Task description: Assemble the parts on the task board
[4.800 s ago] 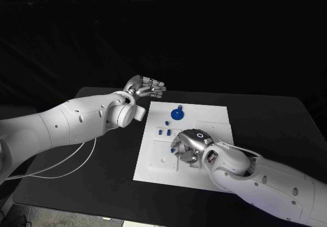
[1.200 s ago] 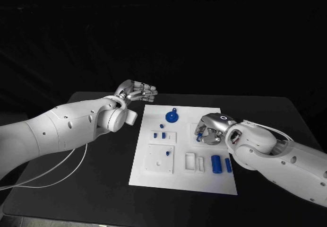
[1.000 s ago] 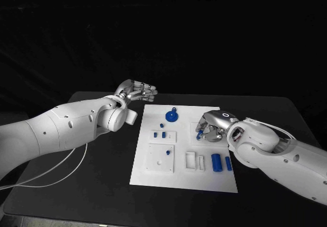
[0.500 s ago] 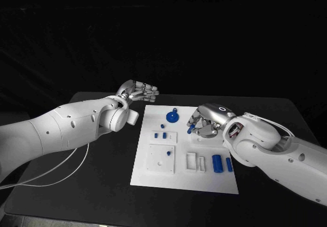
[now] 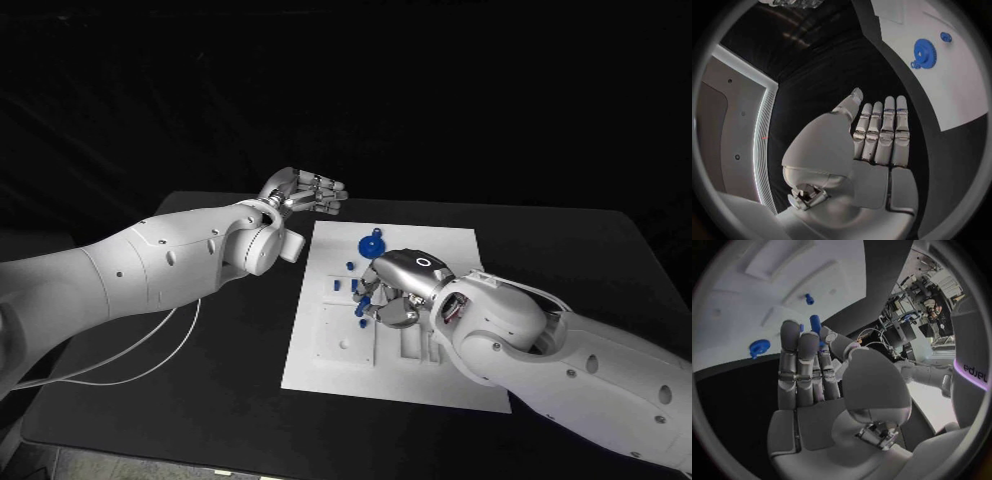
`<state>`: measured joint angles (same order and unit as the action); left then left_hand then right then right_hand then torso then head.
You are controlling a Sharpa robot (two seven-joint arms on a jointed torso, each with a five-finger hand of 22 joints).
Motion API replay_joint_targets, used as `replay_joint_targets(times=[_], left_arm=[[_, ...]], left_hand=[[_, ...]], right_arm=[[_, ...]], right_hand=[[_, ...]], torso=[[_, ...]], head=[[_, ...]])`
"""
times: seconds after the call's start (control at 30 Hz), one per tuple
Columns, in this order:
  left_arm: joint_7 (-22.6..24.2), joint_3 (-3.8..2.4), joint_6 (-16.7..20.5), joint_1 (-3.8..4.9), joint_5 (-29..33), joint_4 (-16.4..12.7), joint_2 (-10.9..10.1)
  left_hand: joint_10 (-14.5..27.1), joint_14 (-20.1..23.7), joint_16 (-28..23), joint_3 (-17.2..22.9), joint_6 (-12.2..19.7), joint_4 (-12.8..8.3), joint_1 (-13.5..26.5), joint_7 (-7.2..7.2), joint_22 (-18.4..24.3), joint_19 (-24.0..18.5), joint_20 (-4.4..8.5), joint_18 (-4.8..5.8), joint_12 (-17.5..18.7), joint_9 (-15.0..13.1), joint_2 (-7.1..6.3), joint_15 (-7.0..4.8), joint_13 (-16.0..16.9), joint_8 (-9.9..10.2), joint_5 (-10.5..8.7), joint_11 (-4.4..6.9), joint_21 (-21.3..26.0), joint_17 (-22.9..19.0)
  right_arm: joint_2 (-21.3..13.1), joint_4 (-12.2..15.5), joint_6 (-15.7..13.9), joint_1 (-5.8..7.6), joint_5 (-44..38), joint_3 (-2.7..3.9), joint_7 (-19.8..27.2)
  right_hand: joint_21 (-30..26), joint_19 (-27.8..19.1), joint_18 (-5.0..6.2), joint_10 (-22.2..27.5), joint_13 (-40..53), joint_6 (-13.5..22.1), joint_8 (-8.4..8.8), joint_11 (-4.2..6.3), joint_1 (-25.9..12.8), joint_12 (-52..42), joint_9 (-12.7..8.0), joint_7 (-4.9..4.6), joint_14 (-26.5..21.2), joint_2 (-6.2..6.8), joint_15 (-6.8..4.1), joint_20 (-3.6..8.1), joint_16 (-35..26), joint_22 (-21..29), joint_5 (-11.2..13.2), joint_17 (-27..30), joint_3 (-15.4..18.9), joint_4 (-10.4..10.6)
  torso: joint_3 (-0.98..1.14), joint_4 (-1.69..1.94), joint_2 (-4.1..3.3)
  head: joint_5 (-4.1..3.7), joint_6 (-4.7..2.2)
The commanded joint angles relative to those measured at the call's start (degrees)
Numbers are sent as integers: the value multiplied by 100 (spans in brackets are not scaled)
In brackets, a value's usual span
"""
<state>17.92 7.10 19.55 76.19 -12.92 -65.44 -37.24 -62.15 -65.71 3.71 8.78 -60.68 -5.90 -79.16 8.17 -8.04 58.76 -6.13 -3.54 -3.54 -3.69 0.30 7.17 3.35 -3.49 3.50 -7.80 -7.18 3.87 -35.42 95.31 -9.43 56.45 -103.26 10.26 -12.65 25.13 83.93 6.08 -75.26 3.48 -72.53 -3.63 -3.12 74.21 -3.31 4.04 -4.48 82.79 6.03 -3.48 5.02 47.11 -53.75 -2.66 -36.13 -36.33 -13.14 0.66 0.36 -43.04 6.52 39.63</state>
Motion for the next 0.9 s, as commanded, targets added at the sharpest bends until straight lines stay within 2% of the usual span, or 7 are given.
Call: replay_joint_targets(times=[0.03,0.2,0.37,0.6,0.9], left_arm=[[43,-4,-73,4,43,8,30],[35,-3,-81,4,45,12,55],[31,-3,-85,4,45,4,61],[26,-3,-87,4,46,-2,65],[23,-3,-89,4,46,-1,65]], left_hand=[[18,25,-11,-5,12,40,-1,-28,14,-31,-16,-44,16,0,37,-2,1,-9,-34,-20,7,8],[17,24,-11,-6,23,42,0,-24,21,-29,-16,-43,15,2,38,-2,1,-6,-31,-20,7,8],[19,26,-12,1,25,39,-8,-24,22,-28,-15,-44,15,1,44,-2,1,-8,-20,-21,6,8],[19,26,-12,1,25,39,-8,-24,22,-28,-15,-44,15,1,44,-2,1,-8,-20,-21,6,8],[19,26,-12,1,25,39,-8,-24,22,-28,-15,-44,15,1,44,-2,1,-8,-20,-21,6,8]], right_arm=[[108,-22,-102,-6,-225,-80,114],[293,-93,-138,-13,-312,-268,147],[400,-170,-177,-29,-445,-383,150],[481,-260,-182,-51,-544,-478,135],[510,-320,-124,-57,-600,-548,109]], right_hand=[[-34,172,102,-202,11,-39,-4,165,-15,-20,-3,-1,13,-34,-40,26,-28,-11,-15,-10,-29,-3],[-40,178,104,-205,12,-42,-4,165,-11,-21,-3,1,15,-35,-41,27,-31,-20,-16,-12,-33,-19],[-45,181,107,-206,13,-41,-3,165,-17,-21,-3,0,16,-38,-40,25,-32,-28,-20,-15,-39,-28],[-52,186,116,-212,14,-50,-4,165,-27,-22,-1,2,17,-35,-39,22,-30,-49,-22,-21,-52,-55],[-60,185,122,-212,14,-51,-3,163,-38,-21,-1,2,15,-35,-38,20,-31,-68,-26,-24,-73,-70]], torso=[[1,1,-7],[-3,6,-10],[-2,6,-10],[-1,5,-12],[3,-3,-8]], head=[[83,15],[170,29],[204,54],[213,74],[255,112]])
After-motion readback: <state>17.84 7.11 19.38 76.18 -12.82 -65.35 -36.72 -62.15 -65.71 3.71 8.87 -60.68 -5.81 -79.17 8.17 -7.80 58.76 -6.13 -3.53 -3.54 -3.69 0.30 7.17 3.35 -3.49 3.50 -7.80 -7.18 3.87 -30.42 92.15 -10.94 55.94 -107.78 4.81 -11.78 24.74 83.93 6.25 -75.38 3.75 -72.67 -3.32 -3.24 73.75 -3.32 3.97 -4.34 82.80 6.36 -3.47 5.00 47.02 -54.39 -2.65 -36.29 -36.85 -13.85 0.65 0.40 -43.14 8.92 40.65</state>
